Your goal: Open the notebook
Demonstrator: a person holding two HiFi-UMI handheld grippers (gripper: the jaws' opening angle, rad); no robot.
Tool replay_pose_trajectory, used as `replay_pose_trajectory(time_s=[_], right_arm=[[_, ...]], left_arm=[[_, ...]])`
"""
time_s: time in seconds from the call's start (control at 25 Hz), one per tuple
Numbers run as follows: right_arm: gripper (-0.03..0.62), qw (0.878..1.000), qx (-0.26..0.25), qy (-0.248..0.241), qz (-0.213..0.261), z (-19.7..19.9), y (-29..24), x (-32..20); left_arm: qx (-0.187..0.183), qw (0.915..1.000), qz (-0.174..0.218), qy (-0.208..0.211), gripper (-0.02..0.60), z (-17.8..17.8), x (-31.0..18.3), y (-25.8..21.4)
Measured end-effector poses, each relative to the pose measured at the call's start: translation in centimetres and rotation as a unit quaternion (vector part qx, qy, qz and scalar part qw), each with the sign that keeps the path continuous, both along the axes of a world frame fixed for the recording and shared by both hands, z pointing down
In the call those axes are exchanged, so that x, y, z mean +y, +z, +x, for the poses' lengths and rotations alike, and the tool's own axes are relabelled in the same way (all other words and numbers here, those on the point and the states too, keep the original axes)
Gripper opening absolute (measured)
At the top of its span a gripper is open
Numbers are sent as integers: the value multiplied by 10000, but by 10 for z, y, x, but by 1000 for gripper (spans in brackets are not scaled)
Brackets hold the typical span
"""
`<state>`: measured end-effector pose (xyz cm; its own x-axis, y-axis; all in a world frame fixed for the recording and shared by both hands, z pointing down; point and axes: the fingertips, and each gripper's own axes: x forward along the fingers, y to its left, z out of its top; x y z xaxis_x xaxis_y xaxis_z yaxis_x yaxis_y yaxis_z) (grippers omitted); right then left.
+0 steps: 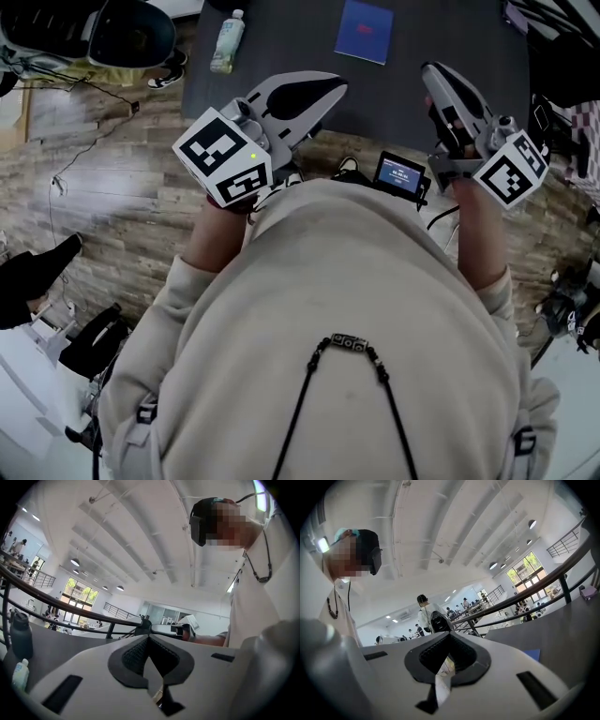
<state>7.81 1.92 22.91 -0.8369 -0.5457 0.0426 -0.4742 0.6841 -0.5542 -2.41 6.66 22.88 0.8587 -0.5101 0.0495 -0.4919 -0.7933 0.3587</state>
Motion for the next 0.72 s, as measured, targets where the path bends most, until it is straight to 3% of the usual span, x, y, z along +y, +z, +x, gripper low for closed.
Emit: replay_pose_trajectory(time_s=[0.32,0.44,0.72], right_arm=[[15,9992,-205,-229,-246,45,37,-33],[15,9991,-328,-156,-210,47,40,-20],[15,9988,-423,-70,-225,44,47,11]], left_arm=[[-327,9992,-213,56,5,64,-25,17],[-474,9986,-236,2,5,59,-12,23],[-441,9987,-88,252,5,55,14,18]])
